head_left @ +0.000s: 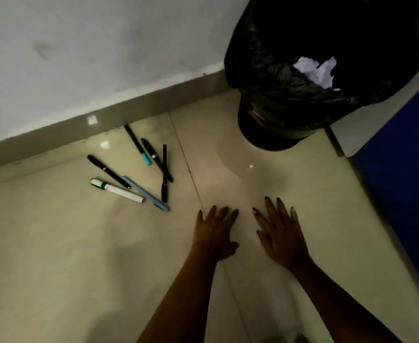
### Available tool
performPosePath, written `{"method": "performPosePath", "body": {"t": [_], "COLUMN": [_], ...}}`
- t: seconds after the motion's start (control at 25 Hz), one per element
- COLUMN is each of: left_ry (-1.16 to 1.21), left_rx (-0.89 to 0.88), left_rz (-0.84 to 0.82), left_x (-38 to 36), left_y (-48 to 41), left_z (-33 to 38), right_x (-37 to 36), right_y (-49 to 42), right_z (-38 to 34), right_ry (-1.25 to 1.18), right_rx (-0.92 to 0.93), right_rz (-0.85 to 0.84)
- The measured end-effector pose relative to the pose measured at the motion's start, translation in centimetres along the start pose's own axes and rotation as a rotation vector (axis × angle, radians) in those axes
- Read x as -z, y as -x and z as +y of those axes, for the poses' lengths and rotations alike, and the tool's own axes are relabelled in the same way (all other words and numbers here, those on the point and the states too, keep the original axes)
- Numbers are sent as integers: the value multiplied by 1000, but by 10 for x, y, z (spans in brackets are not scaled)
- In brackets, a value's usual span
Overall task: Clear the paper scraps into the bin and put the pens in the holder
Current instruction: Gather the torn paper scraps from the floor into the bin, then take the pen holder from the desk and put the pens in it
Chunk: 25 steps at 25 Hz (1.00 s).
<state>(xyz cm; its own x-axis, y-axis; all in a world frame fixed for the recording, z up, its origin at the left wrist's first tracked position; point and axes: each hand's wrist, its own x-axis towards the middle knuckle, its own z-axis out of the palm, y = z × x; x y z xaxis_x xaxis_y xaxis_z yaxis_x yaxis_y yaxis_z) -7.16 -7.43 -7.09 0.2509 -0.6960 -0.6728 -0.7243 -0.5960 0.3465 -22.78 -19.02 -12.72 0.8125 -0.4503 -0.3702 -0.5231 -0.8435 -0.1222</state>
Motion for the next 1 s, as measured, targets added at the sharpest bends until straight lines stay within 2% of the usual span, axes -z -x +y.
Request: {"method": "performPosePath", "body": {"t": [0.04, 0.12, 0.2, 0.24, 0.36, 0.44, 0.48, 0.56, 0.68, 0.76, 0.84, 0.88, 0.92, 1.0], "left_ry": [0, 148, 417, 552, 850, 895, 885, 825, 818, 772, 653, 605, 581, 577], "left_rx": [11, 33, -3, -53, -226, -289, -299, -315, -408, -470, -532, -562, -576, -552], "left_rz": [-24, 178, 402, 460, 583, 698, 740, 796, 859, 921, 942, 942, 946, 971], "left_x": [20, 56, 79, 92, 160, 230, 261, 326, 416, 462, 493, 504, 511, 519], "left_y": [12, 50, 95, 122, 205, 251, 264, 302, 342, 352, 356, 357, 357, 358], "left_z": [9, 26, 51, 68, 126, 162, 173, 209, 290, 337, 374, 387, 395, 395], "right_x": [13, 50, 97, 128, 268, 381, 428, 527, 651, 716, 767, 788, 806, 829], "right_y": [0, 0, 11, 21, 76, 119, 137, 179, 219, 229, 231, 228, 221, 200], "right_z": [-6, -20, -36, -43, -58, -56, -55, -55, -42, -27, -8, 5, 17, 39], "right_ry": [-15, -97, -312, -468, -828, -961, -1021, -1070, -981, -875, -694, -623, -606, -622], "right_rx": [-22, -77, -167, -215, -271, -220, -198, -102, 51, 71, -25, -138, -271, -465], "right_rz": [-92, -290, -476, -456, -25, 285, 402, 480, 637, 877, 1144, 1189, 1101, 744]}}
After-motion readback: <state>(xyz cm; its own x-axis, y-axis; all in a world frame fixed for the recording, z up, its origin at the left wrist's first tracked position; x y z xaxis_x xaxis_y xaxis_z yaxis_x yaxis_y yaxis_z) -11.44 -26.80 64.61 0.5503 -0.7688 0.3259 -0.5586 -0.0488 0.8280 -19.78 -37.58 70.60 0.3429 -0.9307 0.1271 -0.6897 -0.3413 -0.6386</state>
